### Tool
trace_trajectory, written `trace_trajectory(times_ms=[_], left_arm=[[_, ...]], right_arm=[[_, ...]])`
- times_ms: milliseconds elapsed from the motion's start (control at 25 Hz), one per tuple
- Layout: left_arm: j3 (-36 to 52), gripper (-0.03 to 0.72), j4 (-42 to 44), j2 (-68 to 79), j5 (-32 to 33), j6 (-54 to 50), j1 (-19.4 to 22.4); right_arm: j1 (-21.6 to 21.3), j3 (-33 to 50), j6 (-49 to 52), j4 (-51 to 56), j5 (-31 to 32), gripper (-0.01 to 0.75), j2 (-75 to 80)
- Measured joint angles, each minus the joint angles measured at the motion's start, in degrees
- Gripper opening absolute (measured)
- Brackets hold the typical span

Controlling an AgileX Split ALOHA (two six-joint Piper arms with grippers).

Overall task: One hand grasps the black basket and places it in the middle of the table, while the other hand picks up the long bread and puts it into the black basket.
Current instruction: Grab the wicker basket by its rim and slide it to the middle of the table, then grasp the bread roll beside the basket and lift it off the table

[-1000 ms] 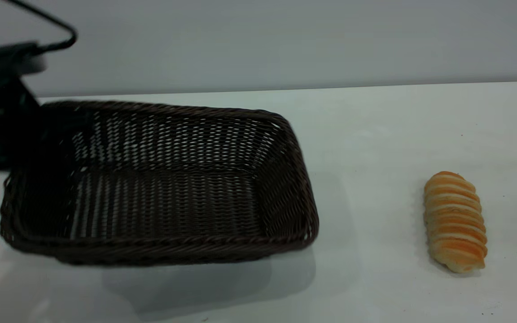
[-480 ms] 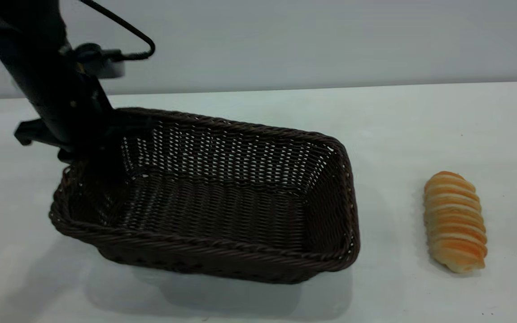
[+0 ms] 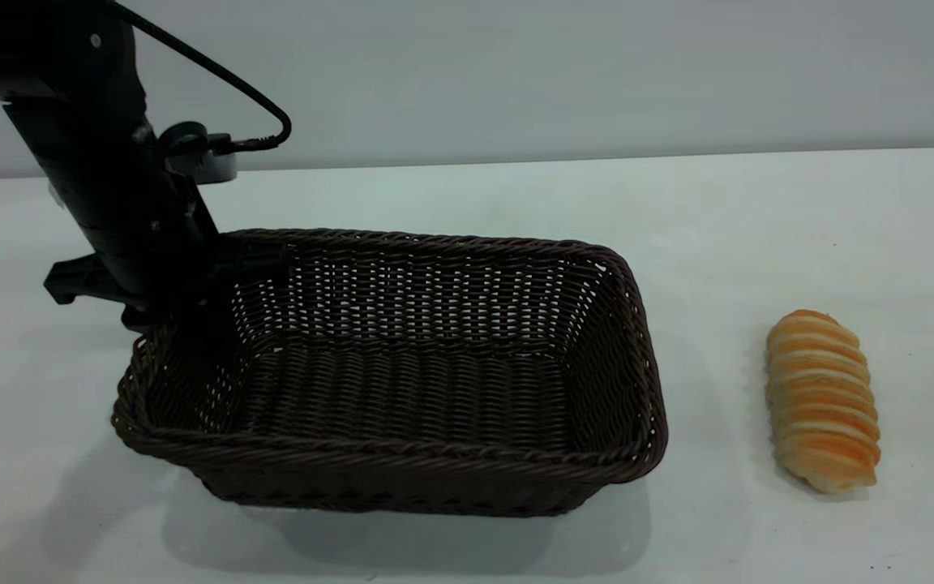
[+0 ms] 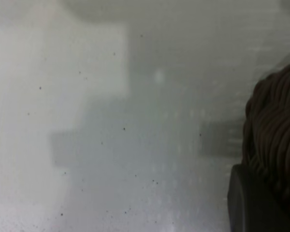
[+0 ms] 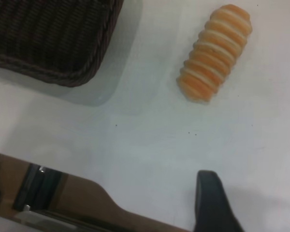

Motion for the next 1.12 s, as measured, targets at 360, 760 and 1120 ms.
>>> trace_trajectory(times_ms=[360, 760, 1120], left_arm=[[-0.4, 0.529, 0.96, -0.18, 1.83, 0.38, -0.04], [-0.4, 0.556, 1.75, -14.71, 9.69, 1.54, -0.04], [-0.4, 0.55, 2.91, -30.98, 11.44, 2.0, -0.04]], right_arm=[[0.0, 0.0, 0.0, 0.27, -0.1, 0.414, 0.0], [0.0, 0.0, -1.38, 5.92, -3.53, 0.414, 0.11], [0.0, -5.91, -12.13, 16.89, -7.33, 0.414, 13.61]])
